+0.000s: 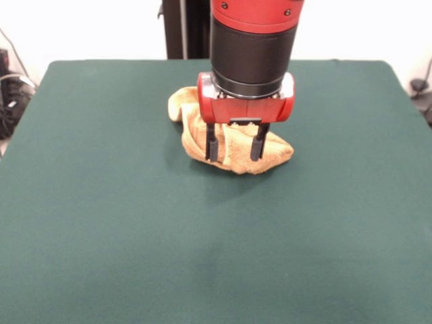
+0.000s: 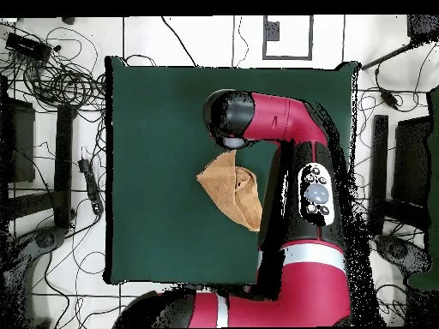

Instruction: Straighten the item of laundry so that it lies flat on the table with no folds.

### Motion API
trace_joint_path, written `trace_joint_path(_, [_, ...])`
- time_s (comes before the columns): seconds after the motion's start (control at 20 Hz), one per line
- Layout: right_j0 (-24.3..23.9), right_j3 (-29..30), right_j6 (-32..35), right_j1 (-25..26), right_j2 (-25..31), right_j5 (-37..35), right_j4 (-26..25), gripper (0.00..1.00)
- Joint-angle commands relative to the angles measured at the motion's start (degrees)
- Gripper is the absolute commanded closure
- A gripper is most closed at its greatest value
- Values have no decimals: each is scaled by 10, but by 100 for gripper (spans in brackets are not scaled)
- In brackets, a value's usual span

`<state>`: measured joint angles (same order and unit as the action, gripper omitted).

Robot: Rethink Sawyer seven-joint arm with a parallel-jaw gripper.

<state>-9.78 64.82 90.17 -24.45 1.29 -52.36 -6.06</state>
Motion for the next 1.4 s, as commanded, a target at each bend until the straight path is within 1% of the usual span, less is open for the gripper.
trace_joint_path(0.05, [14,49,66,15,45,2,17,0])
trace_joint_path(0.5, [17,46,70,16,42,-3,18,0])
trace_joint_path(0.75, [14,48,69,17,48,7,20,0])
trace_joint_path(0.8, [16,40,72,23,45,-1,20,0])
trace_joint_path(0.9, [15,45,71,22,48,10,21,0])
trace_joint_path(1.3, [19,36,72,29,43,10,14,0])
trace_joint_path(1.4, [23,27,78,35,39,-3,14,0])
